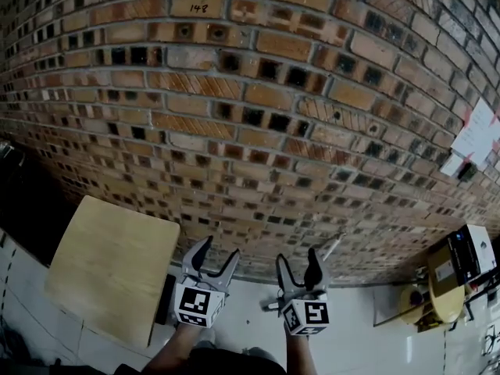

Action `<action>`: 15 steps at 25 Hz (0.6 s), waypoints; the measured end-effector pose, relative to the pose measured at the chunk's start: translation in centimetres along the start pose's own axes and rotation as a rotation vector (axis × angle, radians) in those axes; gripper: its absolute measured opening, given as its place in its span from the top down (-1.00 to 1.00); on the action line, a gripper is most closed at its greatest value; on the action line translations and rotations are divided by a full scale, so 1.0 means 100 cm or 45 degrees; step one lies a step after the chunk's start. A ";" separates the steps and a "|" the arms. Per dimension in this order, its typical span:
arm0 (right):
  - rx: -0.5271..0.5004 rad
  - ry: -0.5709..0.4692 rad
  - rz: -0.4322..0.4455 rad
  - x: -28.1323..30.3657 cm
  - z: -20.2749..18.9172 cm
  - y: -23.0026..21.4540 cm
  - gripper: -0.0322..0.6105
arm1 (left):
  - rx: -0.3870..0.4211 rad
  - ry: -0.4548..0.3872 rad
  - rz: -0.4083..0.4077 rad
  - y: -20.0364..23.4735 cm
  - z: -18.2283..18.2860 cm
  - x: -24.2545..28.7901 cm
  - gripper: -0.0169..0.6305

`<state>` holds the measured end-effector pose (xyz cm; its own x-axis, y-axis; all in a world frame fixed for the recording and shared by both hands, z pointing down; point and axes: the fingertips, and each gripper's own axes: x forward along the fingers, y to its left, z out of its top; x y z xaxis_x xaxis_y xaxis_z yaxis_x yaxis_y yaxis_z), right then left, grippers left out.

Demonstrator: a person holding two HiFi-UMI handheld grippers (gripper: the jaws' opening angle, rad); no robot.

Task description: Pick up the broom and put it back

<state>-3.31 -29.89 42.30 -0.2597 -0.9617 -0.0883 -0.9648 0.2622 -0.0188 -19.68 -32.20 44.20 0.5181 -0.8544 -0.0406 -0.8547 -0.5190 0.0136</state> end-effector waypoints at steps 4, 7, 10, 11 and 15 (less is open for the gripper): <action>-0.284 -0.008 0.004 -0.023 0.003 0.000 -0.13 | -0.007 -0.002 0.032 -0.034 0.000 -0.013 0.11; -0.346 0.073 -0.057 -0.060 -0.014 -0.017 -0.25 | 0.011 0.027 0.061 -0.074 -0.005 -0.020 0.11; -0.134 0.079 -0.002 -0.102 -0.024 -0.041 -0.30 | 0.014 0.047 0.107 -0.121 -0.008 -0.028 0.11; -0.073 0.068 0.021 -0.114 -0.025 -0.048 -0.30 | 0.010 0.053 0.124 -0.135 -0.010 -0.032 0.11; 0.051 0.041 0.042 -0.152 -0.021 -0.081 -0.30 | 0.020 0.100 0.135 -0.184 -0.016 -0.051 0.11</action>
<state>8.37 -17.56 45.93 -0.2932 -0.9543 -0.0575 -0.9534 0.2963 -0.0565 -6.58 -18.37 45.77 0.4251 -0.9043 0.0386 -0.9050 -0.4254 -0.0018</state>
